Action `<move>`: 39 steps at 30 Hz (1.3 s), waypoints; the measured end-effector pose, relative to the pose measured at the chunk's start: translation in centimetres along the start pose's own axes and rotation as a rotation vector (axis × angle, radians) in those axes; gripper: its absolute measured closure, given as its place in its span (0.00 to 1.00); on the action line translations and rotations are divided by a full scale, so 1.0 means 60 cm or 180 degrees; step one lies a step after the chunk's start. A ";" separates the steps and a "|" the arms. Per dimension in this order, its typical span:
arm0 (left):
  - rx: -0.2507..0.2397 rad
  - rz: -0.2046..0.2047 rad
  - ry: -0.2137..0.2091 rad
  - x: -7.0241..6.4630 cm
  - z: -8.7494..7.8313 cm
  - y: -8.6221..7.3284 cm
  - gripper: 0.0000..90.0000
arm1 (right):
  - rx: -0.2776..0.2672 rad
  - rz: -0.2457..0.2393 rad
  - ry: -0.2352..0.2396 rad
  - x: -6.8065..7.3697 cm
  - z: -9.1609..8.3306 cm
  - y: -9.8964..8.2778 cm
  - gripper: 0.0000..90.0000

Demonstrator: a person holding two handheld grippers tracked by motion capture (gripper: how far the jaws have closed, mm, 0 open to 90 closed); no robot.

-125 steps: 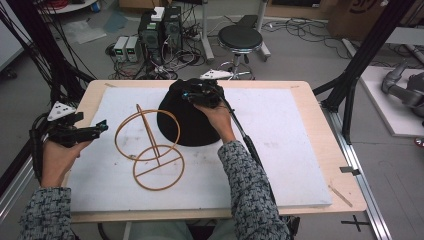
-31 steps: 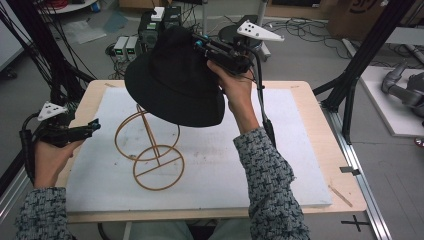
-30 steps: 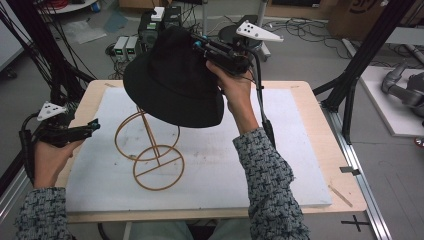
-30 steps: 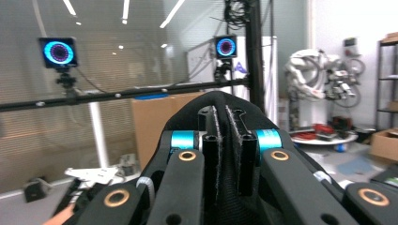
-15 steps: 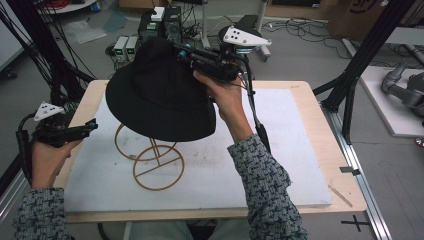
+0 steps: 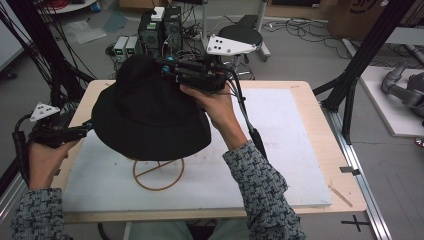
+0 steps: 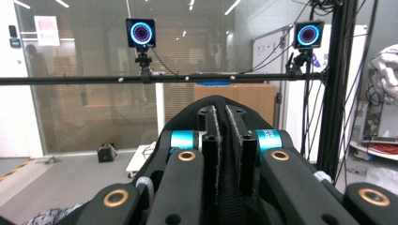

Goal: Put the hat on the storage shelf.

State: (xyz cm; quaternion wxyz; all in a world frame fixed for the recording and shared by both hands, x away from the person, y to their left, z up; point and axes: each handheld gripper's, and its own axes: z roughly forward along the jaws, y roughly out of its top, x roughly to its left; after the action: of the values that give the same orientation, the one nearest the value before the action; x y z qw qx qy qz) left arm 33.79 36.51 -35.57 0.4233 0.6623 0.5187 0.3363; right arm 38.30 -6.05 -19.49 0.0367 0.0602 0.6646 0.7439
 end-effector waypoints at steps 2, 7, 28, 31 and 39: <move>0.0002 0.0001 0.0002 0.001 0.000 0.000 0.16 | 0.0005 -0.0008 0.0018 0.001 0.001 -0.001 0.95; 0.0007 -0.0006 0.0006 0.001 0.000 -0.001 0.16 | 0.0033 0.0025 0.0147 0.007 0.004 -0.014 0.95; 0.0021 -0.0022 0.0027 0.007 -0.002 -0.003 0.16 | 0.0290 -0.0056 0.0527 0.024 0.028 -0.042 0.95; 0.0012 -0.0019 0.0026 0.007 -0.003 -0.002 0.16 | 0.0316 -0.0059 0.0553 0.025 0.029 -0.045 0.95; 0.0016 -0.0022 0.0027 0.006 -0.002 -0.002 0.16 | 0.0340 0.0005 0.0592 0.020 0.022 -0.065 0.95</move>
State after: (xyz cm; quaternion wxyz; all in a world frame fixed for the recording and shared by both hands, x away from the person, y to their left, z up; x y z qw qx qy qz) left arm 33.73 36.92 -35.65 0.4206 0.6601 0.5236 0.3364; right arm 37.21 -4.12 -23.18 -0.0291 -0.0067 0.7038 0.7098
